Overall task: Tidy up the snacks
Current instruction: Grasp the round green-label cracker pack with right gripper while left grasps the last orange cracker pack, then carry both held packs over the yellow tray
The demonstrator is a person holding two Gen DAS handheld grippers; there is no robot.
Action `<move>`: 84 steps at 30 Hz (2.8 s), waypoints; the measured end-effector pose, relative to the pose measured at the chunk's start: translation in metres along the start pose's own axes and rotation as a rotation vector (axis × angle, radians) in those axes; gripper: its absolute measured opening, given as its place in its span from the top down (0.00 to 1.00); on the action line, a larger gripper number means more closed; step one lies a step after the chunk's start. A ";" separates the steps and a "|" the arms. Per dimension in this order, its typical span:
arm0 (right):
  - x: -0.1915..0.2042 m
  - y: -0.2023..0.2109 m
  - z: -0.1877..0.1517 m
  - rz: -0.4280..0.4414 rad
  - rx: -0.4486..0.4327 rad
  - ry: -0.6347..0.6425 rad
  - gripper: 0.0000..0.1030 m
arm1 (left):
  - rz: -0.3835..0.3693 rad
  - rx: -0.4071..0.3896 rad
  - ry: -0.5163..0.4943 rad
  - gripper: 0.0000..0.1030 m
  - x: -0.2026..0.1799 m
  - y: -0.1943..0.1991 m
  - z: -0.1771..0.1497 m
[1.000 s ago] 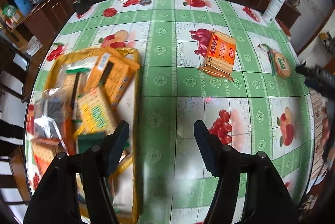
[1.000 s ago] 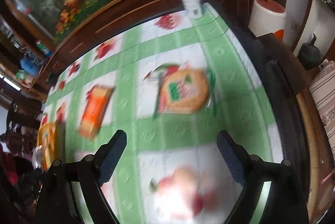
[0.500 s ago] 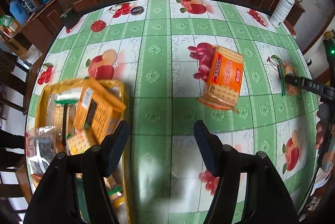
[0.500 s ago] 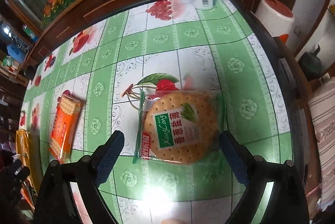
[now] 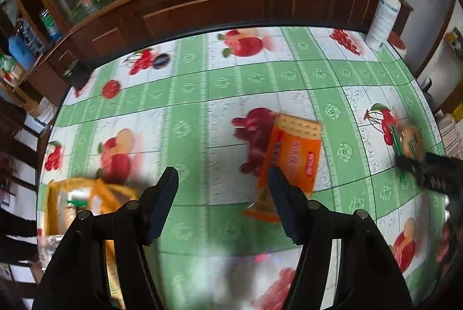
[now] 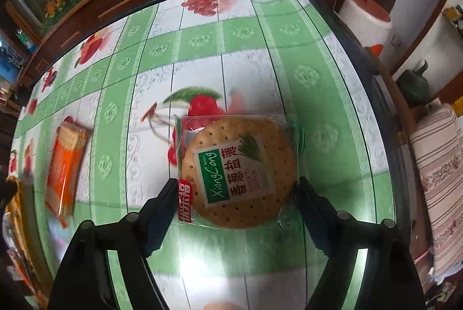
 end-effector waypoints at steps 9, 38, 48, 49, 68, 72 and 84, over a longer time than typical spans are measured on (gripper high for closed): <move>-0.005 0.018 -0.056 0.057 0.045 0.104 0.21 | -0.016 0.071 -0.054 0.38 -0.033 -0.037 0.014; 0.003 0.012 -0.052 0.029 0.040 0.121 0.14 | -0.149 0.187 -0.031 0.13 -0.052 -0.072 0.016; 0.002 0.016 -0.061 0.001 -0.007 0.105 0.22 | -0.148 0.144 -0.059 0.46 -0.063 -0.047 -0.005; 0.001 0.016 -0.063 0.002 -0.006 0.104 0.22 | -0.152 0.143 -0.069 0.46 -0.065 -0.044 -0.009; 0.037 0.046 -0.182 0.035 0.008 0.160 0.23 | -0.175 0.147 -0.101 0.46 -0.052 0.024 -0.159; 0.045 0.056 -0.220 0.046 0.005 0.182 0.23 | -0.174 0.145 -0.086 0.46 -0.042 0.037 -0.195; 0.076 0.079 -0.319 0.077 -0.002 0.262 0.23 | -0.199 0.128 -0.074 0.46 -0.006 0.070 -0.283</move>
Point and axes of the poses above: each gripper's, at about its wrist camera, not at the fingertips, and y roughly against the way its jaws point, x to its left, z to its top, the point moved 4 cm from there along -y, roughly the way its jaws point, and after that the axes turned 3 degrees about x, right-handed, at the moved point
